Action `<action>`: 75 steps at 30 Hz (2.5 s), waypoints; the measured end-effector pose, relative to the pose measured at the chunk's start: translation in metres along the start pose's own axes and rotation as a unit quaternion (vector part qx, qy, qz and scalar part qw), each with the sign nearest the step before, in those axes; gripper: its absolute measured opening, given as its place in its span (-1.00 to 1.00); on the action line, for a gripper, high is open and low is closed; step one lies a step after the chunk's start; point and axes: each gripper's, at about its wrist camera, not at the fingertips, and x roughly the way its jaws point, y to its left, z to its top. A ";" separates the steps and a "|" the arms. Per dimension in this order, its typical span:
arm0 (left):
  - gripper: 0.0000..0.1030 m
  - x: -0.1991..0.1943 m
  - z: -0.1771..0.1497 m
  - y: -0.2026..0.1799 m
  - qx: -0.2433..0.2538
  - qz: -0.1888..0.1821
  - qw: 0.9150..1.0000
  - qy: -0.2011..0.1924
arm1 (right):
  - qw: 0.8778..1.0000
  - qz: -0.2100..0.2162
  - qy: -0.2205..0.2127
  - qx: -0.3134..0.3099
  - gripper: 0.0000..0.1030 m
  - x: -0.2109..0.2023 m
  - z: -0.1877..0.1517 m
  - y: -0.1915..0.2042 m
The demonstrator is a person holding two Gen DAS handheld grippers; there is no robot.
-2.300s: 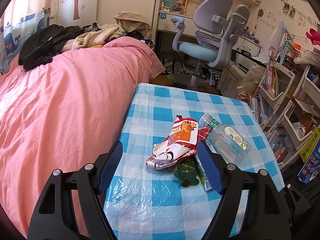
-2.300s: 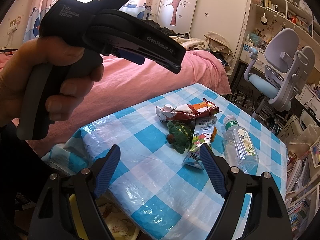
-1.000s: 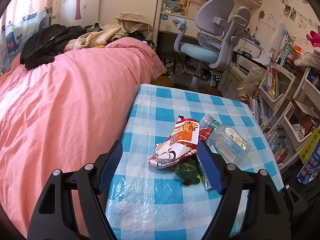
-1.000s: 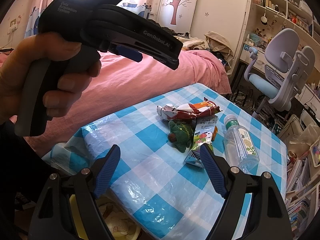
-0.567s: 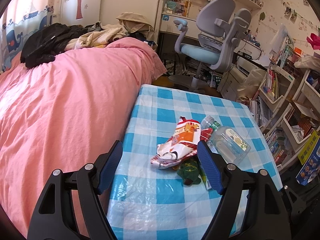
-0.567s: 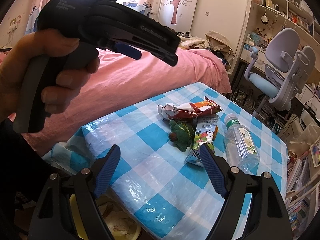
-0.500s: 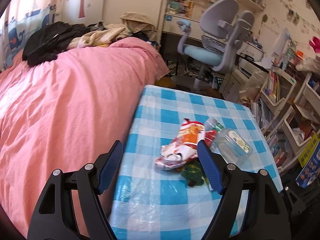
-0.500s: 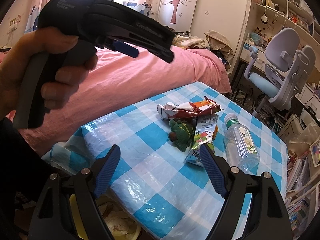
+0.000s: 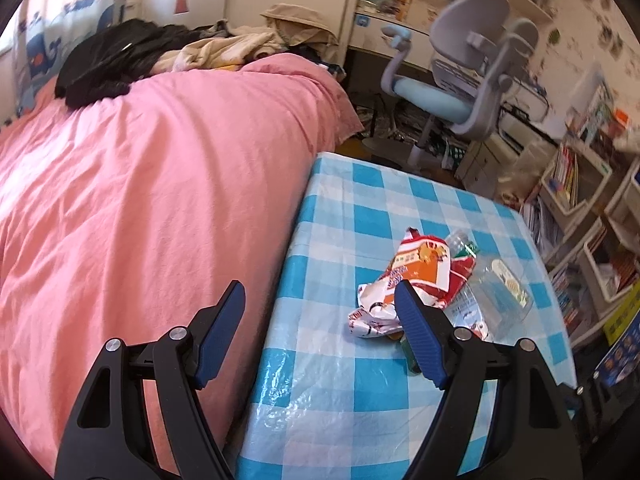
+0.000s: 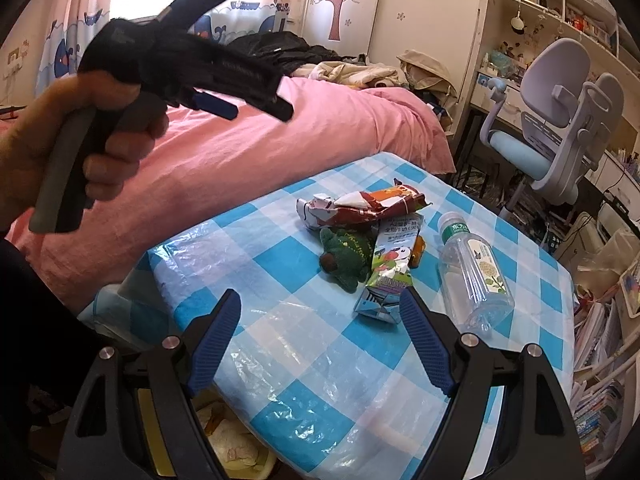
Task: Collect trash
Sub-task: 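Reposition the open left gripper around the snack wrapper, then lift the snack wrapper in the left gripper while the right grasps the milk carton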
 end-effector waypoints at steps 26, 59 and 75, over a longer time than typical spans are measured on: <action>0.50 0.025 -0.010 -0.030 0.091 -0.042 0.994 0.038 | 0.998 -0.029 0.012 0.051 0.52 0.019 0.007 -0.029; -0.59 0.059 0.035 -0.042 0.060 -0.047 0.997 0.004 | 0.988 0.013 0.061 0.143 0.51 0.094 0.022 -0.073; -0.59 0.028 0.031 -0.033 0.052 -0.057 0.997 -0.012 | 0.981 0.021 0.041 0.187 -0.60 0.065 0.017 -0.084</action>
